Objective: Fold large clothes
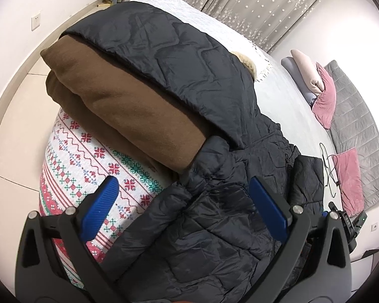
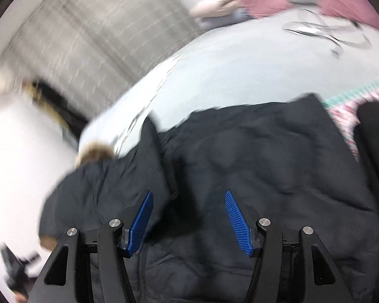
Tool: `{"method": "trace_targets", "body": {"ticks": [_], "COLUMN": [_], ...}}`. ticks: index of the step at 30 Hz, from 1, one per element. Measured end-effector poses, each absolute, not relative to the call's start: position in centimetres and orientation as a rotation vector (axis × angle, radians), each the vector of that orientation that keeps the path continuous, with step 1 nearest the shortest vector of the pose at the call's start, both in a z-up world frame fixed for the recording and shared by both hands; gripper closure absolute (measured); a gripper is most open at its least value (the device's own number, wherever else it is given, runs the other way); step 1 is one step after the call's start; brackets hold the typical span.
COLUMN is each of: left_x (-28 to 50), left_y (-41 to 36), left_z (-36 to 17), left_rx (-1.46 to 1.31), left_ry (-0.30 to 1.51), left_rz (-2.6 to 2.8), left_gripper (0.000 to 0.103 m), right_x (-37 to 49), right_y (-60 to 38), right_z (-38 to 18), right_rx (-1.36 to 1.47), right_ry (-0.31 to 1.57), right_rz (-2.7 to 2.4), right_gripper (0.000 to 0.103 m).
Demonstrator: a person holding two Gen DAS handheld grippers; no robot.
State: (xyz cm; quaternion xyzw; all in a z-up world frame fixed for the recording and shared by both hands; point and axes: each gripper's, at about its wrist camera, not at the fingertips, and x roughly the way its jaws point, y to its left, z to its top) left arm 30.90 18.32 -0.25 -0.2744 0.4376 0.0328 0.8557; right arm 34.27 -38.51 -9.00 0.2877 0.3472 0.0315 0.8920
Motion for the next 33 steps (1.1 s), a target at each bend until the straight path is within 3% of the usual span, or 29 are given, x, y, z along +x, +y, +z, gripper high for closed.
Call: {"method": "trace_targets", "body": {"ticks": [4, 10, 15, 18, 22, 26, 30, 33], "left_x": [31.1, 31.0, 31.1, 31.0, 30.9, 31.0, 31.1, 31.2], "left_y": [17.5, 17.6, 18.7, 18.9, 18.7, 18.6, 18.4, 18.2], "left_z": [-0.2, -0.1, -0.6, -0.5, -0.2, -0.3, -0.4, -0.5], "left_rx": [-0.558, -0.535, -0.573, -0.589, -0.581, -0.589, -0.592, -0.577], "left_ry": [0.916, 0.908, 0.925, 0.917, 0.914, 0.916, 0.919, 0.915], "left_rz": [0.060, 0.064, 0.077, 0.072, 0.062, 0.066, 0.060, 0.060], "left_gripper": [0.001, 0.001, 0.001, 0.001, 0.001, 0.001, 0.001, 0.001], "right_x": [35.8, 40.5, 41.9, 40.9, 39.8, 38.2, 37.0, 35.9], "right_y": [-36.7, -26.6, -16.9, -15.8, -20.5, -31.0, -40.7, -42.1], "right_z": [-10.3, -11.3, -13.2, -12.8, -11.1, -9.6, -15.6, -16.0], "right_rx": [0.589, 0.495, 0.202, 0.053, 0.026, 0.190, 0.236, 0.308], "right_ry": [0.781, 0.856, 0.983, 0.969, 0.929, 0.879, 1.040, 0.994], "right_rz": [0.076, 0.161, 0.258, 0.264, 0.164, -0.056, -0.398, -0.348], "right_gripper": [0.043, 0.043, 0.043, 0.043, 0.043, 0.039, 0.033, 0.030]}}
